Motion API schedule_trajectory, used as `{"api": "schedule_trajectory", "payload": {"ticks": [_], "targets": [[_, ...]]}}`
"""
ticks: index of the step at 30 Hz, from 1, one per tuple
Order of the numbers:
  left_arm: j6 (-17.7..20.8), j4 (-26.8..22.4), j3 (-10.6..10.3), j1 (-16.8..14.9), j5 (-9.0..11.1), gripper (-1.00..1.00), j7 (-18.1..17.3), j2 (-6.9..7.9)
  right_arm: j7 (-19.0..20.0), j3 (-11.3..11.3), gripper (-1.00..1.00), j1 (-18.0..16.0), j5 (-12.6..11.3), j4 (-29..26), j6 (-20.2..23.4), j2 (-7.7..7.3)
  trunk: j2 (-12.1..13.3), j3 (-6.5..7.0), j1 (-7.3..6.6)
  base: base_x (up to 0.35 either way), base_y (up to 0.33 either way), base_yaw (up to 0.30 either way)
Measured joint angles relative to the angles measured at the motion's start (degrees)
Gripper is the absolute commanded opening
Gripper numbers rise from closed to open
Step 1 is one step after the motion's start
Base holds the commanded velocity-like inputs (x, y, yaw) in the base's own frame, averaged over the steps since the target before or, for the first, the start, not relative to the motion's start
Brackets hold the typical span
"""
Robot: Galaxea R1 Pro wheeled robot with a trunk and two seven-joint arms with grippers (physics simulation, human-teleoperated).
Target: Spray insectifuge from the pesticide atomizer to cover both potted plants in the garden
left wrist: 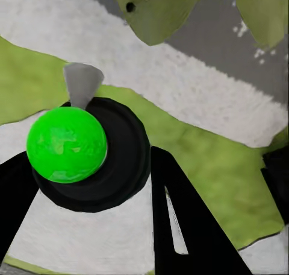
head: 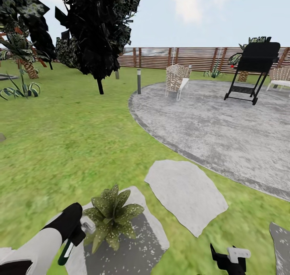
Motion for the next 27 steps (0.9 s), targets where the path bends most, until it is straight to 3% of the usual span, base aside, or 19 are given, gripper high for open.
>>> {"api": "schedule_trajectory", "payload": {"ticks": [6, 8, 10, 11, 13, 16, 27], "targets": [[-0.13, -0.06, -0.08, -0.46, -2.78, -1.0, -2.12, 0.0, 0.0, -0.01, 1.0, -0.01, 0.02, 0.01, 0.0, 0.04, 0.0, 0.0, 0.0, 0.0, 0.0, -0.027], [0.04, -0.03, -1.8, -0.83, -4.16, -1.0, -3.13, 0.09, 0.0, 0.0, 1.0, -0.01, 0.01, 0.02, 0.0, 0.03, 0.0, 0.0, 0.0, 0.0, 0.0, 0.0], [0.09, -0.17, -3.89, -0.92, -4.89, -1.0, -7.27, 0.24, 0.0, -0.01, 1.0, -0.01, 0.04, 0.02, 0.0, 0.01, 0.0, 0.0, 0.0, 0.0, 0.0, 0.0], [0.1, -0.72, -5.31, -0.97, -5.85, -1.0, -11.72, 0.43, 0.0, 0.0, 1.0, -0.01, 0.04, 0.02, 0.0, 0.04, 0.0, 0.0, 0.0, 0.0, 0.0, 0.0], [0.09, -1.13, -6.19, -1.06, -8.41, -1.0, -15.02, 0.55, 0.0, -0.01, 1.0, -0.01, 0.02, 0.02, 0.01, 0.03, 0.0, 0.0, 0.0, 0.0, 0.0, 0.0], [0.21, -1.2, -6.44, -0.76, -10.49, -1.0, -16.16, 0.48, -0.02, -0.01, 1.0, -0.01, 0.04, 0.02, 0.01, 0.03, 0.0, 0.0, 0.0, 0.0, 0.0, 0.0], [0.58, -1.24, -6.48, -0.85, -10.92, -1.0, -16.35, 0.53, -0.09, -0.01, 1.0, -0.01, 0.0, 0.02, 0.01, 0.0, 0.0, 0.0, -0.01, 0.17, 0.0, 0.0]]}}
